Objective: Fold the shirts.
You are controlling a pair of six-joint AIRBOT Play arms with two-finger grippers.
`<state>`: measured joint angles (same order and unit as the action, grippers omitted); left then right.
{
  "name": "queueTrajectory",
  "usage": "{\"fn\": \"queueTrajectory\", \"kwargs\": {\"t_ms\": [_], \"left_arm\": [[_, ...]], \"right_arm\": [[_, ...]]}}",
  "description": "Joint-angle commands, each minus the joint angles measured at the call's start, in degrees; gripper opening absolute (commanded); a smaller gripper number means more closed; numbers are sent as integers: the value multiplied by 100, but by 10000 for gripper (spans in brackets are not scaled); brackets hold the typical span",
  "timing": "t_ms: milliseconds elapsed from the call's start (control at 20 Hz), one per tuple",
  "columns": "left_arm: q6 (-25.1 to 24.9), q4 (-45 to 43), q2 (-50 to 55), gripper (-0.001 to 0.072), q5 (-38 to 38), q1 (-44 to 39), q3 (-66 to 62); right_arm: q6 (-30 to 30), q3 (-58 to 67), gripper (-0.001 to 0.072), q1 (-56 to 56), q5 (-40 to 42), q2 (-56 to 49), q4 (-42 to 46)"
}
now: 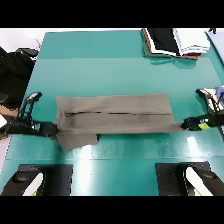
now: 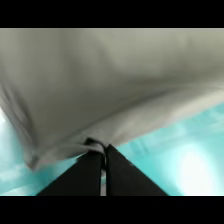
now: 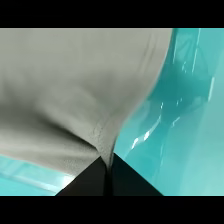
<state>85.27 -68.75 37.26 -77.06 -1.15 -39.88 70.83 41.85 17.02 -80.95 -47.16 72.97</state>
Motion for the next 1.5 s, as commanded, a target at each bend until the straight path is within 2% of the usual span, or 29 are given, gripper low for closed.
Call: {"fn": "queueTrajectory", "kwargs": {"t_ms": [0,300,450,500,550,600,650,900,950,1000,1150,1350,1400,1450], "left_arm": [[-332,-258,1036,25,1016,0,-697],[-501,-260,3003,26,1814,2,-2081],[-476,-216,3480,27,1969,0,-2350],[-474,-142,3530,30,2031,2,-2352],[-470,-63,3543,194,2131,2,-2350],[-391,22,3539,477,2280,2,-2354],[-273,28,3528,499,2347,2,-2376],[-280,181,3530,477,2015,0,-2557],[-282,299,3530,241,1954,0,-2557],[-337,509,3536,39,1912,-13,-2553],[-334,638,3565,27,2085,-369,-2553],[-94,651,3821,27,2463,-1200,-2553],[4,667,3932,26,2522,-1425,-2555],[24,695,4065,26,2601,-1644,-2557]], "right_arm": [[208,743,20,-306,472,-1001,55],[527,2302,20,-730,516,-2868,-105],[525,2868,21,-723,601,-3436,-566],[516,3025,44,-678,675,-3574,-726],[516,3202,263,-616,796,-3709,-940],[514,3364,444,-535,866,-3832,-1200],[461,3469,453,-442,826,-3915,-1410],[-59,2907,458,339,415,-3928,-1637],[-118,2645,495,560,452,-3928,-1659],[-214,2389,524,772,520,-3930,-1716],[-597,1871,523,1161,555,-4107,-2269],[-857,1665,515,772,568,-4564,-2859],[-957,1681,462,579,636,-4664,-3025],[-1034,1687,367,400,758,-4710,-3161]]}}
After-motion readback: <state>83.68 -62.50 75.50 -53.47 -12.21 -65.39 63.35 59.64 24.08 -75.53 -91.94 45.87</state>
